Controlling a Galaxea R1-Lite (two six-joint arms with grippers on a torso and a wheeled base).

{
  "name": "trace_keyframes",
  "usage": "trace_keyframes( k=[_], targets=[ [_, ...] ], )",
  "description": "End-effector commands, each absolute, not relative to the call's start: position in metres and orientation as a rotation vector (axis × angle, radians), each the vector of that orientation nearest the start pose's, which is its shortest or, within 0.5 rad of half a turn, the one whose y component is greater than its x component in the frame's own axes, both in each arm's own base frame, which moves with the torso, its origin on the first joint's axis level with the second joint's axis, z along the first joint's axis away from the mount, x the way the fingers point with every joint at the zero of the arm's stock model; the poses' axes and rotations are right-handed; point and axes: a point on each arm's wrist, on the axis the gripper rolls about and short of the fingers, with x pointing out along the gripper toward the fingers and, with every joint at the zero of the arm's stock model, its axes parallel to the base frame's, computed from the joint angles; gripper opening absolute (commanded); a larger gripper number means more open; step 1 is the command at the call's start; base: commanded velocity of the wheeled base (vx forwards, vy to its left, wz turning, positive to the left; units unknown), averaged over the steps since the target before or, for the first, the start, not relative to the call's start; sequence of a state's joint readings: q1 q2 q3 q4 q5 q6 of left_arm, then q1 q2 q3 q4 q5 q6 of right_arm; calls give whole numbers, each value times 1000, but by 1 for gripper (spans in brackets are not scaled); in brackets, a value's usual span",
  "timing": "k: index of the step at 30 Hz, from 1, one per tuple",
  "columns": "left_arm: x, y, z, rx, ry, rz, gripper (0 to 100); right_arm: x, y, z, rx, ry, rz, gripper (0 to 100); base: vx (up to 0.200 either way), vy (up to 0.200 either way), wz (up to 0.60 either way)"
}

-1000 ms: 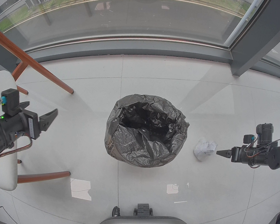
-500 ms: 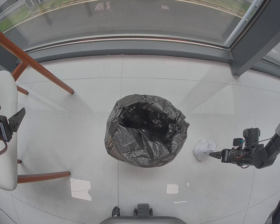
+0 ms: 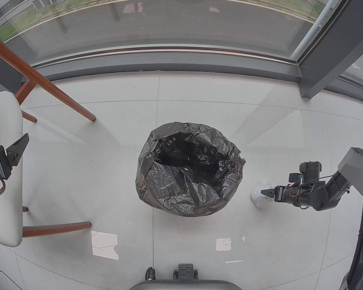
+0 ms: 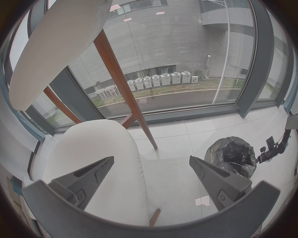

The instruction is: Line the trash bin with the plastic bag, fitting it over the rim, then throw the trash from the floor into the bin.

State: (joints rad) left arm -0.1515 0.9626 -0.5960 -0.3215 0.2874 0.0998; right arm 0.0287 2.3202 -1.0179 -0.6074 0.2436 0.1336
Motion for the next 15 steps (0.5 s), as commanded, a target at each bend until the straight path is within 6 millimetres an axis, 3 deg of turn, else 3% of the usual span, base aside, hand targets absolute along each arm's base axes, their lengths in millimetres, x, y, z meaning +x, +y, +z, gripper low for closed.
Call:
trace_keyframes(
  k=[1,2,3,10,15],
  targets=[
    [120,-12,249,111,51,126,100,414,21,-18,200,735,219,100,0,0,0],
    [120,-12,249,111,51,126,100,416,21,-18,200,732,219,100,0,0,0],
    [120,-12,249,111,51,126,100,417,21,-18,199,729,219,0,0,0,0],
    [121,-13,250,111,51,120,100,415,16,-7,201,709,210,0,0,0,0],
    [120,-13,249,113,54,116,100,397,3,63,199,599,191,0,0,0,0]
  ],
)
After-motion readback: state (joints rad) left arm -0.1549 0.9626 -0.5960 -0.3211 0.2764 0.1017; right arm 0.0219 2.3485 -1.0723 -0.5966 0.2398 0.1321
